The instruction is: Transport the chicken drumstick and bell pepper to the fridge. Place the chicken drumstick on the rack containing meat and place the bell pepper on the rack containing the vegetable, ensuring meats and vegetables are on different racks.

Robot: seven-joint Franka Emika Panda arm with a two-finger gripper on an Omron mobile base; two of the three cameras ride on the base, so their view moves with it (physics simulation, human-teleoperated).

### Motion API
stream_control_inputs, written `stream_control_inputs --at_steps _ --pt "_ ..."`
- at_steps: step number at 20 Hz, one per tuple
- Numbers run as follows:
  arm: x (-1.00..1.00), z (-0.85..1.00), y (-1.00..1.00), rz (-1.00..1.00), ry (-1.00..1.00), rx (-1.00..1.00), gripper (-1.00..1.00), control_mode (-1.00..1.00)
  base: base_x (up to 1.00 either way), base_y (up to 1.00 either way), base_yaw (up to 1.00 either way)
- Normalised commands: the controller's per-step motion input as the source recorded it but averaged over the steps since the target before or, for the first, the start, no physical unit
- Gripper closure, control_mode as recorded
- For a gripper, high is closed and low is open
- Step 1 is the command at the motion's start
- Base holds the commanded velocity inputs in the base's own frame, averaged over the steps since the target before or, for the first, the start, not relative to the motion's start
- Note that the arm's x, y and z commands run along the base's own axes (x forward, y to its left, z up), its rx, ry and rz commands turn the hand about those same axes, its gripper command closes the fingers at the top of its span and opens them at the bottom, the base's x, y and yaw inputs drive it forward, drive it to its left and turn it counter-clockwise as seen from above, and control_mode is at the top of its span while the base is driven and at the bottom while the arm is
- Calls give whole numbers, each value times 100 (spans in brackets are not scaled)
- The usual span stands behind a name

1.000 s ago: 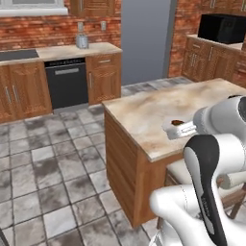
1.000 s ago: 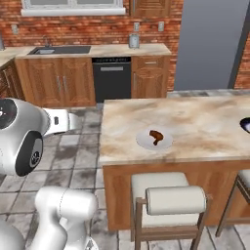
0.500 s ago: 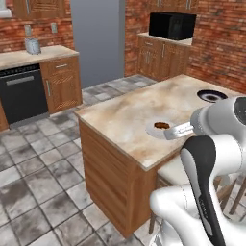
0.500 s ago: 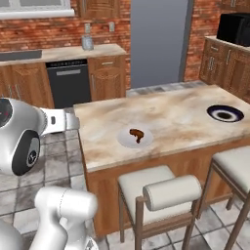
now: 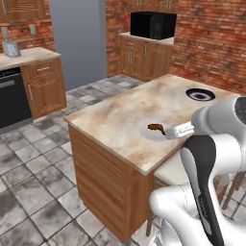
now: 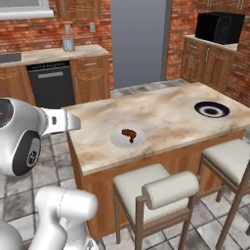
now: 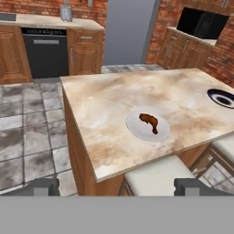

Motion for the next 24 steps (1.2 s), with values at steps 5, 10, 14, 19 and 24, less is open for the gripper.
stream_control_inputs --at_steps 5,10,14,19,24 --pt "0 0 0 0 0 0 -100 100 21 -42 -42" --pt "0 0 0 0 0 0 -100 100 19 -46 -18" --pt "0 0 0 0 0 0 -100 100 11 -52 -29" --pt "7 -1 -9 -4 2 1 -100 -100 16 -37 -23" --pt "33 -22 -65 -9 16 3 -100 -100 0 0 0"
